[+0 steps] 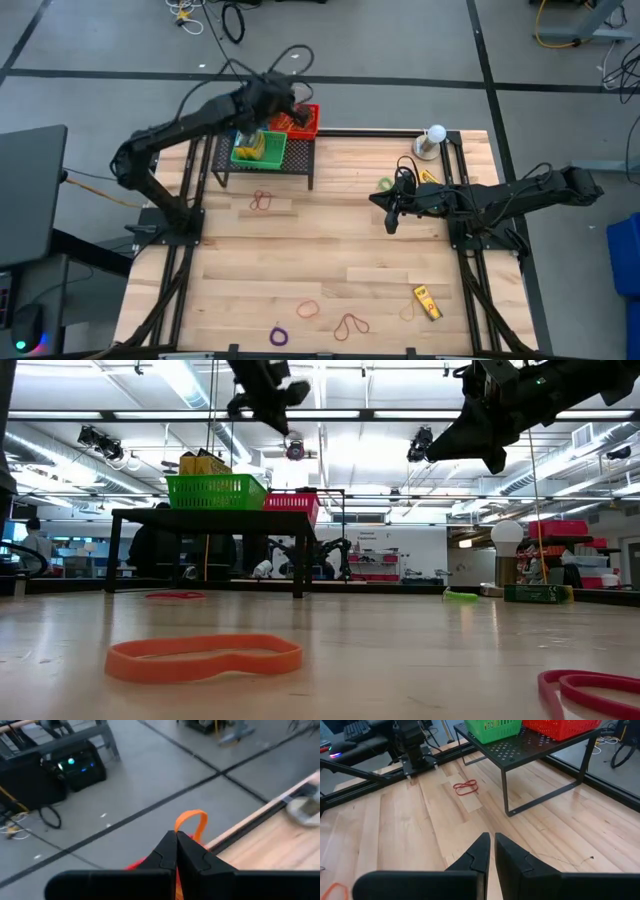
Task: Pick & Place Office Desk Supplies
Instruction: Put the orange rubber band into the red bin, then put the red rubber band into the red bin
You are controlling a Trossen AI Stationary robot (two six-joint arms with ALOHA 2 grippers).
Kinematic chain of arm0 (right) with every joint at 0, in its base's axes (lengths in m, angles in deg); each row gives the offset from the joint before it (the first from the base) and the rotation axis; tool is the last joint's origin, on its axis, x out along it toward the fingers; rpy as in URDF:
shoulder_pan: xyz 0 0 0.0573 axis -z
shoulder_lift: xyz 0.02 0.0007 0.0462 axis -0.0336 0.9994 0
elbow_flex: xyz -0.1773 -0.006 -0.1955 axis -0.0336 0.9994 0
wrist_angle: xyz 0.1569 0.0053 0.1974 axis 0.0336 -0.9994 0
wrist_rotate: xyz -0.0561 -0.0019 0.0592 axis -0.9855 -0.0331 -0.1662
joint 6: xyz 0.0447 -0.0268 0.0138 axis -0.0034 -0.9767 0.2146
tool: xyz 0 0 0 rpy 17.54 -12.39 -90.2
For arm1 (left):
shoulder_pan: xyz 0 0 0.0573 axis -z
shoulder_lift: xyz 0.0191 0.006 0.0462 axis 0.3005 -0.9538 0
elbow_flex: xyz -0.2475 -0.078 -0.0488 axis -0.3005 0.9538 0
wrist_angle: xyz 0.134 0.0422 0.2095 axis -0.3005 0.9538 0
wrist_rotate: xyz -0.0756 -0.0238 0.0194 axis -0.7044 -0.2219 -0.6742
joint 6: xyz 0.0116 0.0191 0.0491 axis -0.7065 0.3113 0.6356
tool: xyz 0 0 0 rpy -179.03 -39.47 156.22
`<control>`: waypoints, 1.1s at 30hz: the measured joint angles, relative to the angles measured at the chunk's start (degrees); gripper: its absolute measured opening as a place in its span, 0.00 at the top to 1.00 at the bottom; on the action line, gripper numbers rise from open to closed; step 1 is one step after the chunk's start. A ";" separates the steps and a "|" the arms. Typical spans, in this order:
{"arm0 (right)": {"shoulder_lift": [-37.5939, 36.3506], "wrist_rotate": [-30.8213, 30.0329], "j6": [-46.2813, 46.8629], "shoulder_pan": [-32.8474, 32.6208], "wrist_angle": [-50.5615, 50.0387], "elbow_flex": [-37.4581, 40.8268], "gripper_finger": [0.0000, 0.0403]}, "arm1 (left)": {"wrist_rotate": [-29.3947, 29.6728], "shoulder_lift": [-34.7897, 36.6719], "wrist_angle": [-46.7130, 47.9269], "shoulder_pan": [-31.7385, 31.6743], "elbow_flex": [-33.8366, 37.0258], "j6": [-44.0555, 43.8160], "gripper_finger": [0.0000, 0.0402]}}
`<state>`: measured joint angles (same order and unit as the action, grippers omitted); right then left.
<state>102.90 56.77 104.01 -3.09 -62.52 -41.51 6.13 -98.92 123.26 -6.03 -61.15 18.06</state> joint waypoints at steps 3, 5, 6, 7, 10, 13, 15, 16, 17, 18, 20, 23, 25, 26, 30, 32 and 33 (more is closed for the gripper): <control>0.00 0.02 -0.09 0.00 0.02 0.00 0.91 | -2.36 -1.64 -0.08 -4.32 -0.08 3.12 0.99; -0.01 0.00 -0.04 0.00 0.00 0.00 0.91 | -4.66 -3.15 2.26 -6.78 0.11 3.61 0.99; -0.01 0.01 -0.03 0.00 -0.04 0.00 0.91 | -6.25 -4.07 2.89 -7.64 0.12 3.82 0.99; 0.00 0.02 -0.10 0.00 -0.03 0.00 0.91 | -7.50 -4.99 3.16 -8.30 0.10 3.85 0.99; 0.00 0.00 -0.04 0.00 -0.02 0.00 0.91 | -10.60 -7.54 5.63 -9.66 0.10 3.94 0.99; 0.00 0.02 -0.02 0.00 -0.02 0.00 0.91 | -11.44 -10.08 7.06 -9.96 0.10 3.27 0.97; -0.01 0.01 -0.02 0.00 0.00 0.00 0.91 | -12.16 -10.87 7.17 -9.98 0.12 3.29 0.93; -0.01 0.02 -0.03 0.00 0.00 0.00 0.91 | -12.83 -10.95 7.17 -9.92 0.12 3.34 0.91; -0.02 0.02 -0.04 0.00 -0.02 0.00 0.91 | -13.23 -10.96 7.10 -9.71 0.10 3.39 0.88; -0.01 0.02 -0.02 0.00 -0.02 0.00 0.91 | -13.51 -10.96 7.02 -9.43 0.10 3.42 0.85; 0.00 0.02 -0.02 0.00 -0.02 0.00 0.91 | -13.91 -10.90 7.10 -8.99 0.10 3.50 0.80; -0.01 0.02 -0.01 0.00 0.00 0.00 0.91 | -14.77 -9.82 7.17 -8.95 0.10 3.52 0.73; -0.02 0.02 -0.05 0.00 0.00 0.00 0.91 | -14.98 -8.52 7.22 -8.99 0.10 3.19 0.70; 0.00 0.02 -0.07 0.00 0.00 0.00 0.91 | -15.04 -7.78 7.26 -8.87 0.10 2.89 0.69; -0.02 0.02 -0.09 0.00 0.00 0.00 0.92 | -18.25 -3.88 7.67 -8.30 0.10 1.83 0.67; -0.01 0.02 -0.15 0.00 0.00 0.00 0.92 | -20.03 -1.47 7.97 -7.36 0.05 0.76 0.67; 0.00 0.02 -0.10 0.00 0.00 0.00 0.91 | -21.43 -0.37 8.55 -6.65 0.05 0.57 0.67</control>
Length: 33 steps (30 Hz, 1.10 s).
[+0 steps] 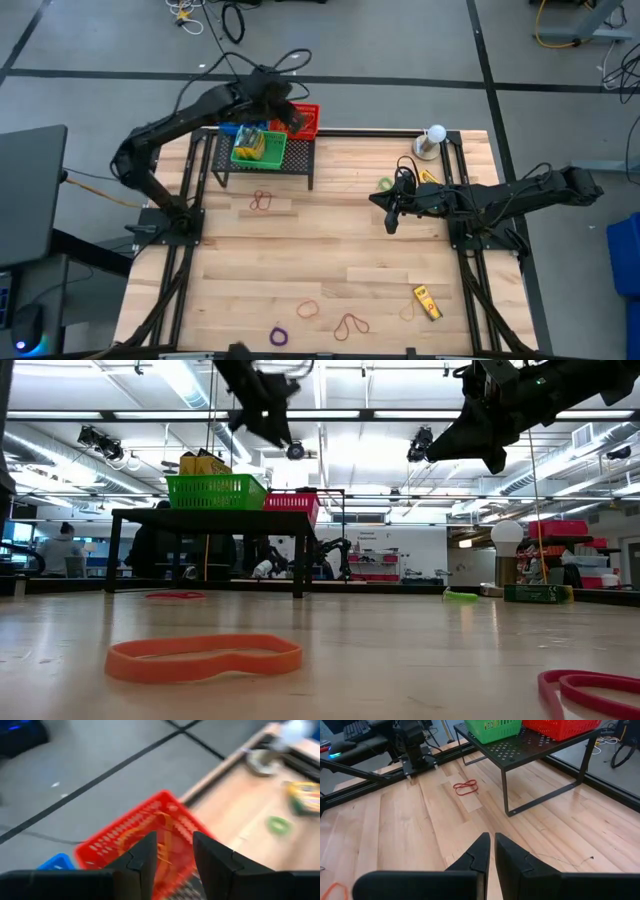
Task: Pick & Place Office Desk Supplies
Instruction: Put the red rubber band into the red bin
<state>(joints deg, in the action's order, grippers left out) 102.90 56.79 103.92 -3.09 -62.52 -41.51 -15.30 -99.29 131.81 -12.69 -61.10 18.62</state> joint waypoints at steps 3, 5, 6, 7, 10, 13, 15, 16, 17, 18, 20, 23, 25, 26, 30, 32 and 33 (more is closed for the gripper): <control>-0.02 0.00 -0.03 0.00 0.00 0.00 0.92 | -1.68 3.30 0.21 4.21 0.10 1.90 0.70; -0.01 0.00 0.09 0.00 -0.02 0.00 0.91 | -1.40 5.42 -2.77 8.58 1.07 3.40 0.75; -0.02 0.00 0.03 0.00 0.00 0.00 0.91 | -1.65 6.50 -5.66 11.07 2.29 4.41 0.78; -0.02 -0.13 -0.15 0.00 0.03 0.00 0.92 | -2.31 7.61 -8.61 13.36 4.13 5.41 0.81; -0.02 -3.11 -1.51 0.13 0.09 0.00 0.91 | -4.17 10.47 -20.44 19.49 12.48 6.56 0.91; -0.02 -4.02 -1.59 0.15 0.02 0.02 0.91 | -5.42 12.93 -34.40 23.67 23.12 4.45 0.98; -0.02 -4.00 -1.59 0.13 0.02 0.02 0.91 | -6.35 13.87 -43.73 25.97 29.99 2.50 0.98; -0.02 -4.00 -1.59 0.13 0.02 0.02 0.91 | -6.32 14.17 -47.34 27.09 33.15 1.83 0.98; -0.02 -4.00 -1.59 0.13 0.03 0.02 0.91 | -6.35 14.17 -51.16 28.30 35.95 1.09 0.98; -0.02 -4.00 -1.56 0.13 0.11 0.02 0.91 | -6.39 14.15 -54.93 29.33 38.54 0.53 0.98; -0.02 -4.00 -1.58 0.13 1.09 0.04 0.92 | -6.36 14.15 -61.28 31.15 43.04 -0.52 0.98; -0.02 -4.02 -1.59 0.13 1.53 0.04 0.91 | -3.63 14.17 -68.29 33.26 48.73 -1.82 0.98; -0.02 -4.00 -1.54 0.12 2.80 0.04 0.91 | -1.71 14.16 -71.95 34.18 52.06 -2.02 0.98; -0.02 -4.05 -1.35 0.11 3.69 0.04 0.91 | -1.51 14.15 -74.12 34.47 53.53 -2.03 0.98; 0.35 -4.19 -0.28 0.51 7.71 0.04 0.91 | -5.13 14.17 -80.05 34.75 57.79 -2.14 0.98; 0.43 -3.69 3.64 0.86 8.41 0.04 0.91 | -5.69 14.17 -80.38 34.80 59.02 -2.88 0.98; 0.81 -2.92 5.60 1.25 9.87 0.04 0.91 | -5.88 14.17 -80.44 34.79 59.41 -3.13 0.98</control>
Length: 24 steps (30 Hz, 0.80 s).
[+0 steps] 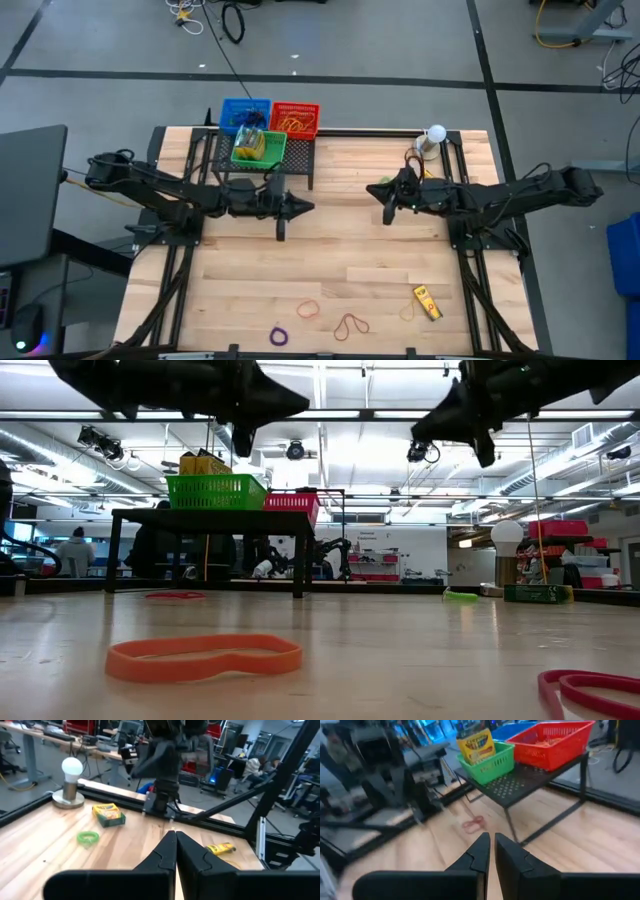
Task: Pick & Place Office Desk Supplies
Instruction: Put the red rubber band into the red bin
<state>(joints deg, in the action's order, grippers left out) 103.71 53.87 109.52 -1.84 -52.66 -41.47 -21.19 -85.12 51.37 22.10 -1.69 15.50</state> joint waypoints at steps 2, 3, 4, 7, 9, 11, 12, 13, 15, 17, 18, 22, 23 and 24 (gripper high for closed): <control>0.89 2.53 2.85 0.68 1.16 -0.09 0.91 | -0.02 0.00 0.45 -0.08 0.38 -0.22 0.98; 1.26 4.70 3.87 0.59 0.97 0.00 0.92 | 0.13 0.00 0.71 -0.20 0.47 -0.20 0.98; 2.15 7.17 4.67 -0.07 1.46 -0.17 0.92 | 0.70 0.00 0.80 -0.21 0.46 -0.18 0.98; 5.22 10.52 6.40 -5.69 0.76 -1.60 0.96 | 1.11 0.00 0.43 -0.20 0.46 1.17 0.98; 8.11 9.38 6.70 -10.76 -1.10 -3.93 0.98 | 0.22 0.00 0.48 0.19 0.46 2.48 0.98; 11.58 6.64 8.59 -15.99 -5.69 -6.90 0.99 | -0.30 0.00 0.76 0.85 0.44 3.03 0.98; 13.84 5.30 10.38 -18.25 -8.28 -8.67 0.98 | -0.28 0.00 1.07 1.17 0.44 3.08 0.98; 16.02 4.32 12.26 -20.40 -11.02 -10.32 0.97 | -0.20 0.00 1.26 1.52 0.45 3.06 0.98; 20.76 3.77 15.77 -23.90 -15.54 -13.74 0.95 | 0.53 -0.15 1.10 1.95 0.44 3.06 0.98; 25.92 3.79 18.35 -26.63 -18.78 -17.23 0.92 | 1.12 -0.20 1.18 2.30 0.44 3.06 0.98; 28.48 4.15 19.24 -27.70 -20.78 -18.97 0.91 | 1.36 -0.20 1.15 2.30 0.44 3.03 0.98; 38.95 7.88 20.38 -29.94 -27.13 -27.26 0.83 | 3.66 -0.20 1.11 2.17 0.44 2.65 0.98; 41.47 9.06 20.09 -30.03 -28.53 -29.49 0.80 | 4.02 -0.20 1.09 2.13 0.44 2.65 0.98; 43.80 10.12 19.36 -30.05 -30.10 -31.74 0.78 | 4.08 -0.21 1.10 2.13 0.44 2.62 0.98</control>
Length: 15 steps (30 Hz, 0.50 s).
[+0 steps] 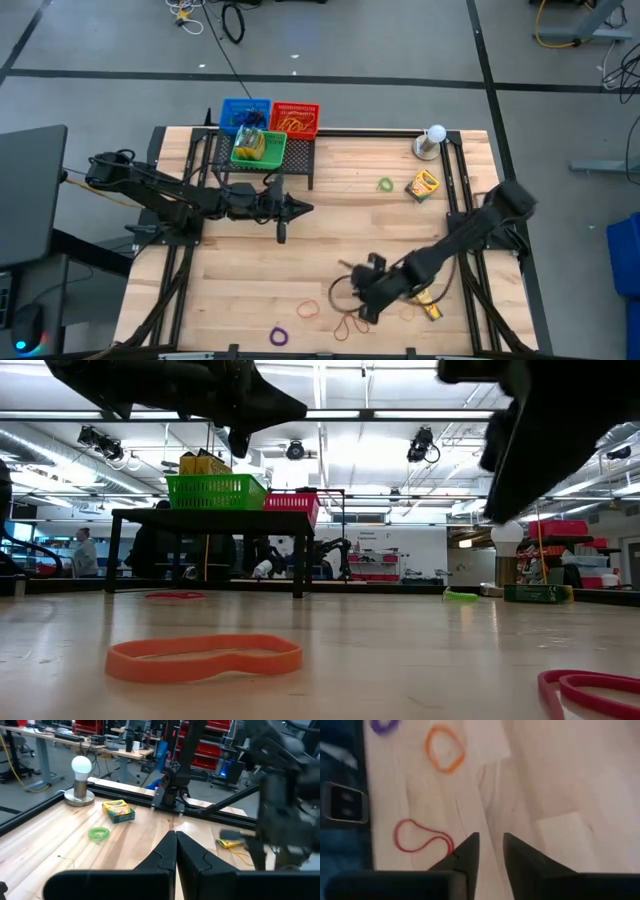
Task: Pick & Place Office Desk Supplies
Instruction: Put the red rubber band into the red bin
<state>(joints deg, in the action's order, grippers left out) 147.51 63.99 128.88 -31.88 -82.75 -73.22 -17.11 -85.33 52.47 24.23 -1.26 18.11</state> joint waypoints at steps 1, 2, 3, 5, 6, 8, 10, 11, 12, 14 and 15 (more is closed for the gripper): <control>2.16 0.78 -0.90 0.03 -1.68 -2.16 0.75 | 0.03 -0.01 0.03 0.00 0.00 -0.21 0.98; 4.24 1.58 -2.33 0.03 -3.16 -4.30 0.73 | 0.03 -0.01 0.14 0.00 0.00 -0.50 0.98; 6.25 1.96 -3.66 0.03 -4.43 -6.39 0.71 | 0.02 -0.01 0.19 0.00 0.00 -0.92 0.98; 9.57 2.64 -5.93 0.03 -6.78 -10.02 0.68 | 0.02 -0.01 0.26 0.00 0.00 -1.31 0.98; 11.09 3.25 -6.85 0.02 -7.52 -11.66 0.67 | 0.02 -0.01 0.38 0.00 0.00 -1.46 0.98; 13.65 4.84 -8.24 -0.13 -8.80 -14.63 0.66 | 0.02 -0.01 0.51 0.00 0.00 -1.50 0.98; 15.50 5.90 -8.99 -0.31 -9.78 -17.05 0.66 | 0.02 -0.01 0.45 0.00 0.00 -1.50 0.98; 16.09 6.02 -9.15 -0.46 -11.01 -18.04 0.65 | 0.02 -0.01 0.47 0.00 0.00 -1.50 0.98; 16.51 6.21 -9.58 -0.52 -11.74 -18.85 0.65 | 0.00 -0.01 0.52 0.00 0.00 -1.50 0.98; 16.66 6.40 -10.06 -0.84 -12.27 -19.38 0.65 | 0.00 -0.03 0.55 0.00 0.00 -1.52 0.98; 16.64 6.52 -10.09 -1.02 -12.27 -19.40 0.65 | 0.02 -0.03 0.54 0.00 0.00 -1.50 0.98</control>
<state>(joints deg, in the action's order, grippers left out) 164.14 70.51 118.79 -32.90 -95.02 -92.62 -17.09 -85.36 53.01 24.23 -1.26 16.61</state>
